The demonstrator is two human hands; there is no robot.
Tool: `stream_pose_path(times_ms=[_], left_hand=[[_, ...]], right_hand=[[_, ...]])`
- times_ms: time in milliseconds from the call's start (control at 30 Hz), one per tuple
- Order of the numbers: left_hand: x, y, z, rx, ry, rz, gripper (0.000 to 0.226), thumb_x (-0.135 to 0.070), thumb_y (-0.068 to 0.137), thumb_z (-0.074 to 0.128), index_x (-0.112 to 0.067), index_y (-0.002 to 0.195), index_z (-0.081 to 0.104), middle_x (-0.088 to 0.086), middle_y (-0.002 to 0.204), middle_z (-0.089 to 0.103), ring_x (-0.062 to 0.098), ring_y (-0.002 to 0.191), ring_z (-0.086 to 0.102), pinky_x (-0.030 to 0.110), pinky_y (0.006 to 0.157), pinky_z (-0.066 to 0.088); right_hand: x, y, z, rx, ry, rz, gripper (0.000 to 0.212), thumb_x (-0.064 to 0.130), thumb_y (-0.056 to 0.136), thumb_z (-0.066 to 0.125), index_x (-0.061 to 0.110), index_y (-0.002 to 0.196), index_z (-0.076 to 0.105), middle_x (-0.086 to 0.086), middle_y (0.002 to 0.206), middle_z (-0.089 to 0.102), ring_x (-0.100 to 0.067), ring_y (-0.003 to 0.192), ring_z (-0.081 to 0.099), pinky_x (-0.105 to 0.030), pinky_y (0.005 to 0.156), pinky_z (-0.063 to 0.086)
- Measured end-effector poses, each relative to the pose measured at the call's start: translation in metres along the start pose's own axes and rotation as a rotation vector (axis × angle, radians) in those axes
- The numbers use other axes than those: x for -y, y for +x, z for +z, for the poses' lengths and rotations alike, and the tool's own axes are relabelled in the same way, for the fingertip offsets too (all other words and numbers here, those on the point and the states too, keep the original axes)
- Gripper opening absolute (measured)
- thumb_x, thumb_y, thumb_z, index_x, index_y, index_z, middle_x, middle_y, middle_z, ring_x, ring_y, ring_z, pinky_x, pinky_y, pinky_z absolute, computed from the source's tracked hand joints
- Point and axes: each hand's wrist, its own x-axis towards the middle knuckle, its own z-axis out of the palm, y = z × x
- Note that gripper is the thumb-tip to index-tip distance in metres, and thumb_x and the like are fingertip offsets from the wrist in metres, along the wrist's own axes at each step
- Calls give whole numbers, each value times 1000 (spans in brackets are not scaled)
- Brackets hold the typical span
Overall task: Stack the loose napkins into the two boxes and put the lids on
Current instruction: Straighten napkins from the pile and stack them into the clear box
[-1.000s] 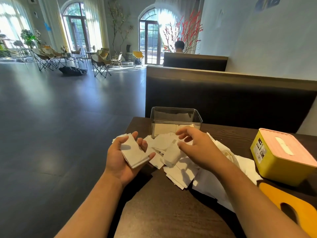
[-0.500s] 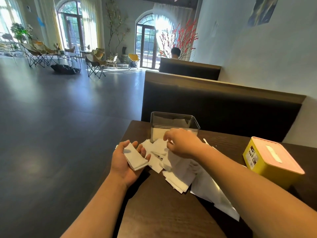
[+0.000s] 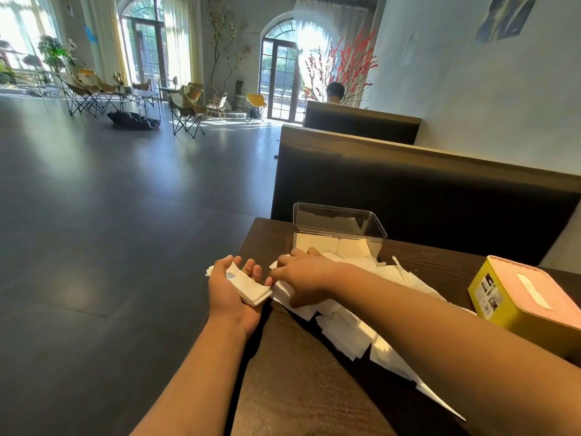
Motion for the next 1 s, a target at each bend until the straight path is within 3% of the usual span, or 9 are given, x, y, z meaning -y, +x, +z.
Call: stream_pose_path(times_ms=[233,367,467,567,633,733,867,1000], left_hand=[[-4,0,2,-34,-10,30,17,-36,97,57,-23,107,62,0,88,65,14,73,64,42,85,53],[-5,-2,3,-39,7,55,19,-35,97,57,-23,110,61,1,92,64,15,76,63,43,87,53],[-3,-8,7,15,107,-13,24,-35,98,58,-20,116,63,6,98,64,19,84,63,43,84,56],[6,-22,16,196,281,-236,34,-38,101,55,-14,122,64,14,93,71,25,83,67,41,72,55],[13,-28,17,317,339,-350,45,-40,101,54,-9,132,64,19,99,72,29,84,70,42,72,56],[19,-34,16,383,401,-411,48,-40,100,58,-10,138,65,22,113,71,33,94,71,48,80,58],[17,-42,15,437,447,-456,50,-31,94,60,-12,140,61,24,122,68,37,108,65,50,84,55],[16,-50,19,482,476,-421,47,-28,92,55,-13,136,62,23,115,71,35,98,70,47,81,57]], right_hand=[[-6,-5,-2,-75,12,-76,23,37,96,71,29,118,67,1,125,58,-21,118,46,-45,102,41],[-8,-27,-8,-203,454,-16,11,30,94,72,27,97,62,3,115,64,-14,106,54,-31,92,50],[-14,-48,-16,-277,819,53,13,21,93,69,26,89,58,4,115,69,-14,108,63,-22,86,55],[-18,-65,-18,-314,939,115,14,21,94,69,24,93,56,4,104,66,-16,97,65,-26,81,63],[-19,-70,-19,-271,977,120,17,21,94,70,27,100,55,3,108,65,-19,97,65,-32,87,64],[-21,-78,-19,-151,1020,99,33,18,95,71,37,115,52,5,122,64,-19,105,67,-28,88,63],[-28,-87,-25,-113,989,124,60,15,91,78,44,132,45,4,130,59,-22,111,65,-25,84,62],[-36,-91,-28,-86,1108,180,68,12,88,81,43,137,44,2,127,62,-23,105,67,-29,82,64]])
